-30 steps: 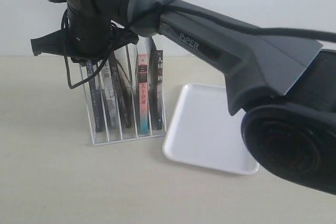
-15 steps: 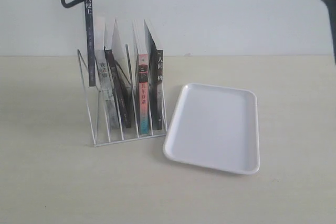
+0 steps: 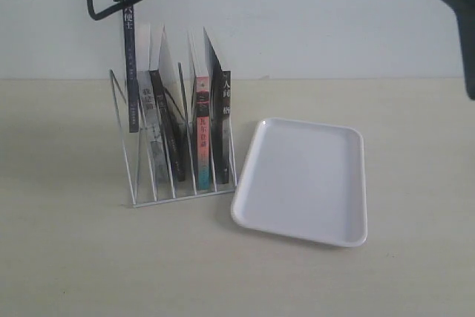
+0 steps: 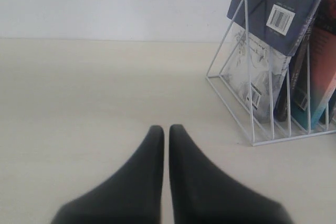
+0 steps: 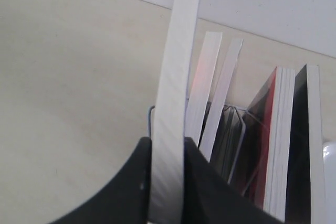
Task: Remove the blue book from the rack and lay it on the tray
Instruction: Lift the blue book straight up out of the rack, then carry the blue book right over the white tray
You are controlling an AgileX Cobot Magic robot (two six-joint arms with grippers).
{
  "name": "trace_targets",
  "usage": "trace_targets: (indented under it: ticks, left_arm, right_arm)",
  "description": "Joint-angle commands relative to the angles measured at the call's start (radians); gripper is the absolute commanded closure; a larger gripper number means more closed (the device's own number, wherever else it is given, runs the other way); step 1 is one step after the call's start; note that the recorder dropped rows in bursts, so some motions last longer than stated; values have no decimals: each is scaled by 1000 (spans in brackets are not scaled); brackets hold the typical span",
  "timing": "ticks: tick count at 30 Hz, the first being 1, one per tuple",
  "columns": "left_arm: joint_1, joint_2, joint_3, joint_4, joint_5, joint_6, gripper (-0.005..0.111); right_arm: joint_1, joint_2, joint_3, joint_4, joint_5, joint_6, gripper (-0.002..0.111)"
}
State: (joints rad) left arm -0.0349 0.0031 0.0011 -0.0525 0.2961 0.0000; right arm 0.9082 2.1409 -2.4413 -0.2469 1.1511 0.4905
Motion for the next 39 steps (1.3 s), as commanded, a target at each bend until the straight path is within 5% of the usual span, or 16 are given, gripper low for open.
trace_targets:
  ticks: [1,34,39]
  left_arm:
    - [2,-3,-1,-4,-4,0,103]
    - [2,-3,-1,-4,-4,0,103]
    - [2,-3,-1,-4,-4,0,103]
  right_arm:
    - [-2,-53,-5,-22,-21,-9,108]
    - [-3,-506,1,-188,70,-240,108]
    - [-3,-653,127,-261,70,-231,108]
